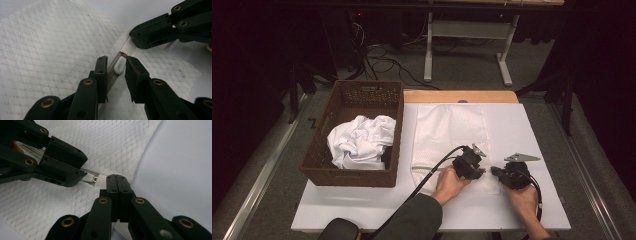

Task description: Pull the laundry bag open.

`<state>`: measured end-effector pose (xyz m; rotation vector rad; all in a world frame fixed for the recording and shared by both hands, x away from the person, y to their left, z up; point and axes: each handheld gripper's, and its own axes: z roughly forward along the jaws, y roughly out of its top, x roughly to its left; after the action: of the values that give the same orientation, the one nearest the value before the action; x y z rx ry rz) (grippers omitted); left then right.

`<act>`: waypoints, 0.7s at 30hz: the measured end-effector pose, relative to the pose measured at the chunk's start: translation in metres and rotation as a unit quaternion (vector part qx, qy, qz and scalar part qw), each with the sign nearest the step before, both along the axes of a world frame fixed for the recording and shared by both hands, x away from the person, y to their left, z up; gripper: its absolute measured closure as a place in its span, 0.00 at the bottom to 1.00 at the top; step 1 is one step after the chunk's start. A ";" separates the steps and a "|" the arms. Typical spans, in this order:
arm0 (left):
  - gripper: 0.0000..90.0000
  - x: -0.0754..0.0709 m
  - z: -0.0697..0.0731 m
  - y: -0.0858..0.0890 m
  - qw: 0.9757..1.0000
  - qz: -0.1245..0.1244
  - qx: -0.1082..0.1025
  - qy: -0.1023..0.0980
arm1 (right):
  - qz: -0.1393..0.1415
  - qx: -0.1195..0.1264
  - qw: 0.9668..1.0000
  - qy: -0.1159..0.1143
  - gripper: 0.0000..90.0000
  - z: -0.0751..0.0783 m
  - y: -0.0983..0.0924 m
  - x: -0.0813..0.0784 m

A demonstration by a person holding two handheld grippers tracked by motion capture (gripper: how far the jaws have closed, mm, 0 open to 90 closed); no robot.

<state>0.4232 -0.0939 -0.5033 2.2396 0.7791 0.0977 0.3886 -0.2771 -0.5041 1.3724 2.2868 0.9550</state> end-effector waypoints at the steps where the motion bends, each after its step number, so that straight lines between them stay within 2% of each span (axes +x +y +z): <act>1: 0.81 0.000 0.000 -0.001 1.000 -0.001 -0.002 0.000 | 0.001 0.000 1.000 -0.001 1.00 0.000 0.000 0.000; 7: 0.86 -0.002 -0.002 -0.005 1.000 -0.010 -0.013 0.005 | 0.001 0.003 1.000 0.000 1.00 0.000 -0.001 0.000; 13: 0.88 -0.002 -0.003 -0.008 1.000 -0.009 -0.008 0.001 | -0.002 0.004 1.000 0.000 1.00 -0.001 -0.001 0.000; 17: 0.92 -0.001 -0.003 -0.009 1.000 -0.006 -0.012 0.005 | -0.001 0.002 1.000 -0.001 1.00 -0.001 -0.001 0.000; 20: 0.96 -0.002 -0.002 -0.009 1.000 -0.010 -0.011 0.001 | -0.005 0.005 1.000 0.001 1.00 0.001 0.000 -0.001; 21: 0.96 -0.002 -0.002 -0.009 1.000 -0.011 -0.010 0.001 | -0.005 0.003 1.000 -0.005 1.00 0.002 0.000 -0.001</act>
<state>0.4207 -0.1027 -0.5053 2.2284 0.7528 0.0764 0.3878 -0.2770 -0.5016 1.3779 2.2688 0.9644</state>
